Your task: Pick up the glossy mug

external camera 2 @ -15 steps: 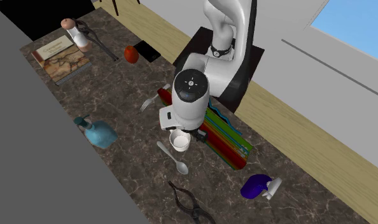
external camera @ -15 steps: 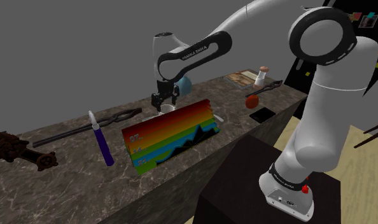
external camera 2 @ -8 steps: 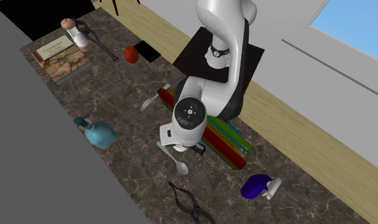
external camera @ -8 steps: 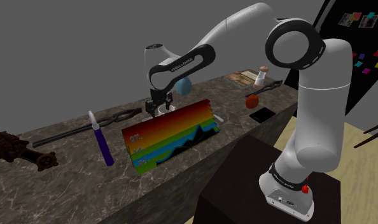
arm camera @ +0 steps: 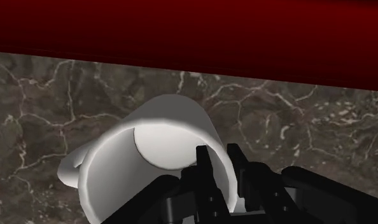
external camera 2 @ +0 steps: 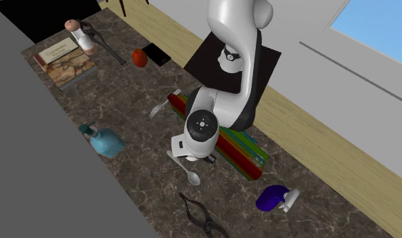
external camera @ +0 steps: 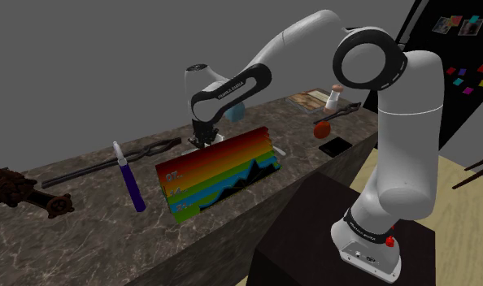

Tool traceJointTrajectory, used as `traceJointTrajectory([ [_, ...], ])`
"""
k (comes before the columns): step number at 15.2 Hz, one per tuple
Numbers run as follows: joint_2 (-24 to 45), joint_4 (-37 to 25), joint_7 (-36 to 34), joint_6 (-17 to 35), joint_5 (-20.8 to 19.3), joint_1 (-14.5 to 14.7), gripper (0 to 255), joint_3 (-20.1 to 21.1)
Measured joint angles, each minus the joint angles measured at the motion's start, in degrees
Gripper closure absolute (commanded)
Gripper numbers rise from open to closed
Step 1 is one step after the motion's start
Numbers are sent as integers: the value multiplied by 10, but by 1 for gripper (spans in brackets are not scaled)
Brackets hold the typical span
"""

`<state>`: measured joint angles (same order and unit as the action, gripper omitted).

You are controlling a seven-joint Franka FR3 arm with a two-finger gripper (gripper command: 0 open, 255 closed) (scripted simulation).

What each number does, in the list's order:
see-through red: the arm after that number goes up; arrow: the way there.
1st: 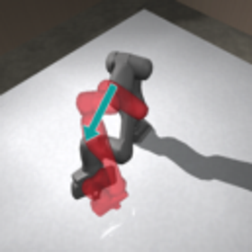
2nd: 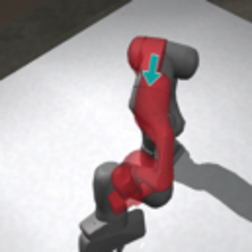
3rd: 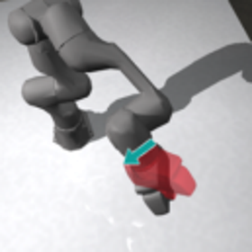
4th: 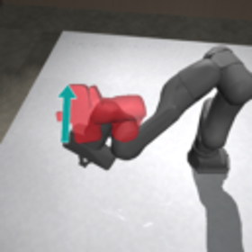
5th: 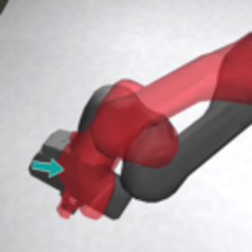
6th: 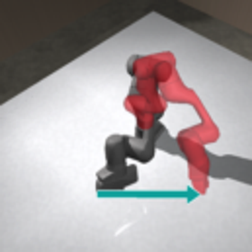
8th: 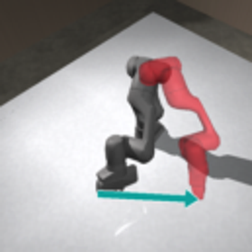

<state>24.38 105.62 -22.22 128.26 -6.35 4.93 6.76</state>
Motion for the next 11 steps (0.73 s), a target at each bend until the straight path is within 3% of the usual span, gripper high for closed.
traceJointTrajectory([
  [11, -15, -3, 3, -18, 3, -2, 255, 1],
])
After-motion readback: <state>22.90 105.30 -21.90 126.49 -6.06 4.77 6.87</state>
